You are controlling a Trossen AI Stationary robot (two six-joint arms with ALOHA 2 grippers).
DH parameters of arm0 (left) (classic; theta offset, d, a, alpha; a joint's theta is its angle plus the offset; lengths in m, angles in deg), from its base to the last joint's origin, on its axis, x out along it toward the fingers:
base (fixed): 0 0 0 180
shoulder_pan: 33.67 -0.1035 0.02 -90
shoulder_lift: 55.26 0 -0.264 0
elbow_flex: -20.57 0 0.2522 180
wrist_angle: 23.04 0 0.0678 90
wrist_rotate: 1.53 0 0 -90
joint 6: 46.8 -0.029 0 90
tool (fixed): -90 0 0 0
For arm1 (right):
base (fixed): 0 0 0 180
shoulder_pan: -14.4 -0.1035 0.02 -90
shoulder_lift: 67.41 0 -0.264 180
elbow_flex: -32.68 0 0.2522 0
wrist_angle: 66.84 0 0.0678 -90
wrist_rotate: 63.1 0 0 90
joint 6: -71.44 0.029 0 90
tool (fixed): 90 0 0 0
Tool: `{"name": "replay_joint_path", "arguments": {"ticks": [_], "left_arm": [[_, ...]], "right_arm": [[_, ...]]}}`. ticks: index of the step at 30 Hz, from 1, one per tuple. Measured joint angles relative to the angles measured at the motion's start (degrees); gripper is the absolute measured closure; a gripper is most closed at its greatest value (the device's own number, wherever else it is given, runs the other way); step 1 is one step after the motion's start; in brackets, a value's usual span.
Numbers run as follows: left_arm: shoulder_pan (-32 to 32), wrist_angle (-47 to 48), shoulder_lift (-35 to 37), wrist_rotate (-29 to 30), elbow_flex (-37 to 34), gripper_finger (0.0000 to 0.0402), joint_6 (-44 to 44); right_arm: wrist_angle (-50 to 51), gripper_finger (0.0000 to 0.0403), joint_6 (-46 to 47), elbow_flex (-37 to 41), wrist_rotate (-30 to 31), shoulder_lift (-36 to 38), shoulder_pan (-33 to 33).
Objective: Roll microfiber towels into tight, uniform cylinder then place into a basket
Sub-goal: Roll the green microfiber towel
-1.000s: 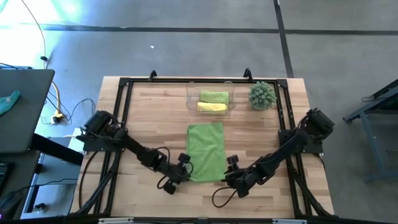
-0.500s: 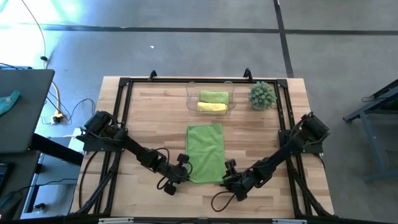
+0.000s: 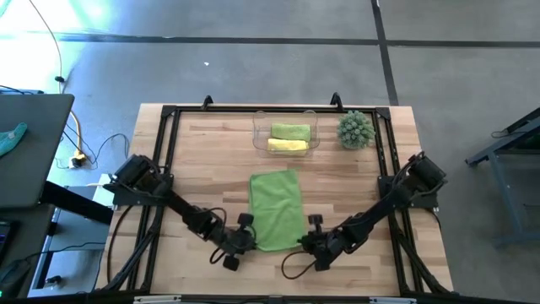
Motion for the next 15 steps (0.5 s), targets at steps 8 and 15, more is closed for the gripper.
{"name": "replay_joint_path", "arguments": {"ticks": [8, 15], "left_arm": [[1.3, -1.4, 0.1, 2.7, 0.1, 0.0367, 9.5], [1.3, -1.8, 1.5, 3.3, 0.1, 0.0367, 13.4]], "right_arm": [[-0.8, 0.0400, 7.1, 0.0, -6.6, 3.2, 3.2], [-1.0, 0.0396, 8.8, 0.0, -9.3, 3.3, 6.5]]}}
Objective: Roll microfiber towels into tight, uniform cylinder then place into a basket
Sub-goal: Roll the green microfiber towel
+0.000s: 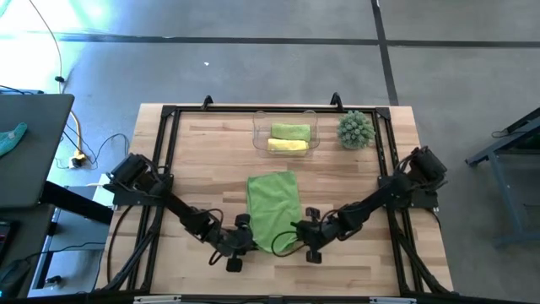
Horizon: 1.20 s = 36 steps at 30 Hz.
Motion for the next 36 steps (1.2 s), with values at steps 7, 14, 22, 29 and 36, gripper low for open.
{"name": "replay_joint_path", "arguments": {"ticks": [7, 14, 22, 29, 36], "left_arm": [[0.0, 3.9, 5.0, 3.8, 0.2, 0.0386, 0.1], [-0.1, 12.6, 6.3, 7.2, 0.1, 0.0396, 4.8], [-0.4, 19.3, 6.0, 13.6, 0.1, 0.0395, 10.6], [-1.0, 20.0, 5.6, 13.6, 0.1, 0.0394, 11.6], [-1.1, 20.0, 5.1, 13.2, 0.1, 0.0394, 12.5]], "right_arm": [[0.9, 0.0396, -1.8, 0.0, -4.3, 0.3, 2.6], [3.7, 0.0396, -2.4, -0.1, -3.2, 2.0, 5.2], [6.1, 0.0396, -3.5, -0.1, -2.9, 1.9, 7.9], [6.1, 0.0395, -3.6, -0.1, -2.8, 1.9, 9.7], [6.3, 0.0333, -7.9, -0.1, -2.6, 1.9, 9.9]]}}
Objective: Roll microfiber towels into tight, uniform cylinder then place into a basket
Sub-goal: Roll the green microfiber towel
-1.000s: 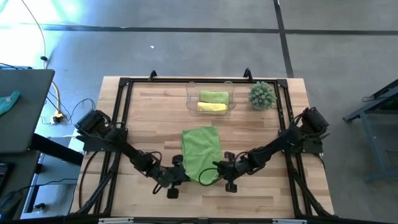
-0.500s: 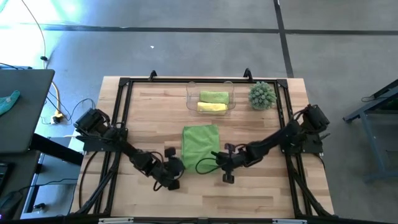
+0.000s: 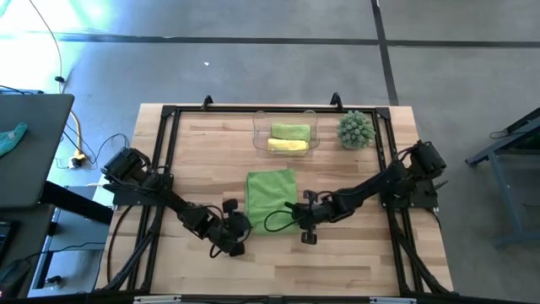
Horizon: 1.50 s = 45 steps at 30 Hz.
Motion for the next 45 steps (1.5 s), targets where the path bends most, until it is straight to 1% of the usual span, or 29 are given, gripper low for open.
{"name": "replay_joint_path", "arguments": {"ticks": [3, 5, 9, 13, 16, 20, 27, 30, 33, 37, 41, 45], "left_arm": [[0.0, 0.1, -0.2, 0.2, 0.0, 0.0394, 0.1], [0.0, 0.0, -0.2, 0.3, 0.0, 0.0394, 0.2], [0.0, 0.0, -0.2, 0.0, 0.0, 0.0394, 1.0], [0.0, 0.0, -0.2, 0.0, 0.0, 0.0394, 1.2], [0.0, 0.2, -0.2, 0.0, 0.0, 0.0394, 1.8], [0.0, 1.0, -0.2, -0.1, 0.0, 0.0394, 2.1], [0.0, 1.2, -0.2, -0.7, 0.0, 0.0394, 2.1], [0.1, 1.1, -0.2, -0.4, 0.0, 0.0390, 4.2], [0.1, 1.1, -0.2, 0.1, 0.0, 0.0371, 5.1], [0.1, 1.6, 0.6, 0.1, 0.0, 0.0330, 5.1], [0.1, 3.7, 2.6, -3.8, 0.0, 0.0292, 4.1], [0.2, 6.5, 5.1, -5.3, 0.0, 0.0273, 3.1]], "right_arm": [[2.0, 0.0301, 0.4, 0.0, -1.7, 0.5, 0.2], [3.2, 0.0288, 0.6, 0.0, -3.1, 1.7, 0.3], [4.4, 0.0282, 1.5, 0.0, -3.2, 4.5, 0.1], [-0.4, 0.0283, -0.5, 0.0, -3.0, 5.4, -1.2], [-6.0, 0.0284, -0.6, 0.0, -2.2, 3.5, -2.8], [-9.0, 0.0285, -1.7, 0.0, -1.6, -0.1, -4.2], [-8.4, 0.0285, -3.1, 0.0, 4.9, -3.2, -4.2], [-8.0, 0.0285, -3.8, 0.0, 5.9, -4.2, -4.2], [-8.0, 0.0285, -3.1, 0.0, 5.9, -5.3, -4.2], [-8.2, 0.0285, -3.1, -0.1, 6.2, -6.2, -4.2], [-8.2, 0.0285, -3.1, -0.2, 6.2, -6.4, -4.2], [-8.5, 0.0285, -3.1, -0.1, 6.3, -6.4, -4.2]]}}
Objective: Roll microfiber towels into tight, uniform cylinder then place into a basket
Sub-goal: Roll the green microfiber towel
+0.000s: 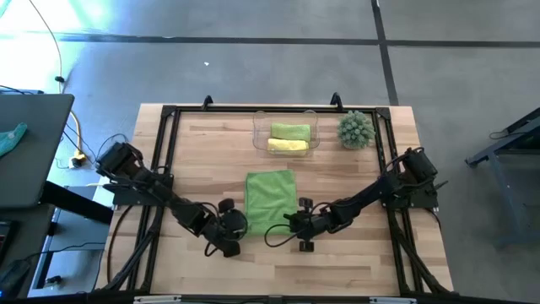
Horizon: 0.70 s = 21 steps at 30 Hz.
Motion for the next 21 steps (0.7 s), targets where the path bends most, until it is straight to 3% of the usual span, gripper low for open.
{"name": "replay_joint_path", "arguments": {"ticks": [6, 10, 16, 21], "left_arm": [[0.0, 2.6, 3.9, 0.5, 0.0, 0.0271, -1.1], [0.1, -3.5, 4.2, -2.1, 0.0, 0.0272, -1.9], [0.4, -11.7, -0.1, -0.3, 0.0, 0.0265, -10.8], [-0.9, -13.0, -3.5, -1.8, 0.0, 0.0238, -14.6]], "right_arm": [[-0.7, 0.0285, 0.0, 0.1, 0.0, -0.1, 0.0], [-1.4, 0.0285, 0.0, 0.1, 0.0, -0.2, 0.0], [-2.6, 0.0285, 0.0, 0.2, -0.2, -0.3, 0.0], [-3.3, 0.0285, 0.2, 0.2, -0.3, -0.3, 0.0]]}}
